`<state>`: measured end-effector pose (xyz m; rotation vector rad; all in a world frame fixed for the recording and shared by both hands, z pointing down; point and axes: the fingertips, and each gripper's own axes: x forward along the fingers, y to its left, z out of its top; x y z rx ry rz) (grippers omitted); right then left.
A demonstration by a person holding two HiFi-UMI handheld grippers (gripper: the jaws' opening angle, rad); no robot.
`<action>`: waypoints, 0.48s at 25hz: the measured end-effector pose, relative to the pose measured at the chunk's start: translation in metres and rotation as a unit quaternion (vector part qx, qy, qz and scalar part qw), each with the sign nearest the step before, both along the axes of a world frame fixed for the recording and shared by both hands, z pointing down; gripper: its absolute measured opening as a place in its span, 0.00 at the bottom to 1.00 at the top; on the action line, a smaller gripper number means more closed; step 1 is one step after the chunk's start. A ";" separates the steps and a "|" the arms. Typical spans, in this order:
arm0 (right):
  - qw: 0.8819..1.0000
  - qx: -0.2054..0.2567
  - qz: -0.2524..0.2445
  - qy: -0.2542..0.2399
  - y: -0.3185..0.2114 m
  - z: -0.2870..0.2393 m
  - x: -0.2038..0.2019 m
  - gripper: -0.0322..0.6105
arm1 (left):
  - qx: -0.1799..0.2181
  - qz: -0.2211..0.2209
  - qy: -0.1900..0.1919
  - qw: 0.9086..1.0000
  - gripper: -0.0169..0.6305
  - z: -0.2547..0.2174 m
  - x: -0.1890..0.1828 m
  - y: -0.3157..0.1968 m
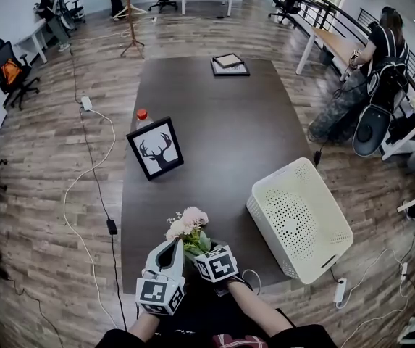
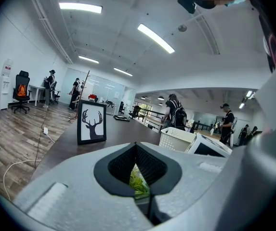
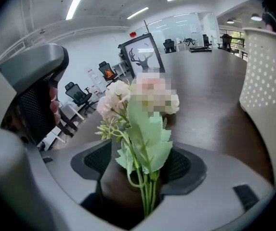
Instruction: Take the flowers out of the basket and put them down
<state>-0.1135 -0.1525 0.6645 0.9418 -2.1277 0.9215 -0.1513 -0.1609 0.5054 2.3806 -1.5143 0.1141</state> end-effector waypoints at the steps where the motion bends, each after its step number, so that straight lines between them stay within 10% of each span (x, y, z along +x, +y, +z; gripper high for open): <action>1: 1.000 0.002 -0.003 -0.002 0.000 -0.002 -0.002 0.57 | 0.000 0.000 0.000 1.000 0.04 0.001 -0.001 0.000; 12: 0.998 0.047 0.017 -0.037 -0.005 -0.039 0.004 0.69 | 0.005 0.000 0.004 1.000 0.04 -0.002 -0.001 0.005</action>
